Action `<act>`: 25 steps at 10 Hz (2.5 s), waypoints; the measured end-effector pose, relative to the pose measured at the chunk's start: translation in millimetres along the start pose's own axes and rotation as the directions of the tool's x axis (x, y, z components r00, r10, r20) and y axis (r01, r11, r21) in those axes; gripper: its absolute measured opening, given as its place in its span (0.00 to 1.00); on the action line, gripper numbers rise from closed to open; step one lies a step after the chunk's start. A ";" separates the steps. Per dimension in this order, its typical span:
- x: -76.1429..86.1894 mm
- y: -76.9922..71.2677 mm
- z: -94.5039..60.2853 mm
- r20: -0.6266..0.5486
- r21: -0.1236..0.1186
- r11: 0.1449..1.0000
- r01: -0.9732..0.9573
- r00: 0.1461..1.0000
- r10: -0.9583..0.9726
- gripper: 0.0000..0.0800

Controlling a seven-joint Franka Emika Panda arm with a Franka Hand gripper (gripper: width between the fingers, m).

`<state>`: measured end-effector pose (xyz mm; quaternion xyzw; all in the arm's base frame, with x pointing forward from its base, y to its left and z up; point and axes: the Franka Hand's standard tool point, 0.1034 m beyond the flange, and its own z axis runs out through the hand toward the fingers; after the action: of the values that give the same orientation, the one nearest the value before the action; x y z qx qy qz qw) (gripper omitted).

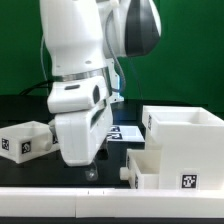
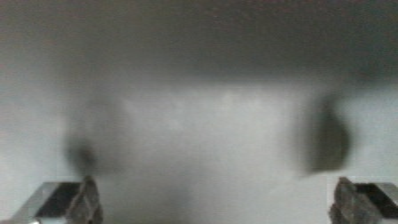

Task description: Assemble drawer

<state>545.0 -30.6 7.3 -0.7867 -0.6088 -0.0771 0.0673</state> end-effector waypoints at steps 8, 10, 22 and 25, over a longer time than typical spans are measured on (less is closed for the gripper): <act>3.3 10.2 -2.6 0.014 -0.084 0.976 0.199 0.980 -0.198 0.81; 28.4 5.0 0.1 -0.003 -0.116 0.978 0.176 0.984 -0.178 0.81; 14.0 -0.7 -9.9 -0.015 -0.139 0.990 -0.034 0.999 0.032 0.81; 5.6 1.4 -16.6 -0.032 -0.180 0.975 -0.129 0.992 0.125 0.81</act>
Offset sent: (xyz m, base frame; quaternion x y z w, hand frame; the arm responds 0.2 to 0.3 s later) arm 0.0000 0.0000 0.0000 0.0000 0.0000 0.0000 1.0000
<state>547.1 -28.9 24.7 -0.8261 -0.5468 -0.1358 0.0061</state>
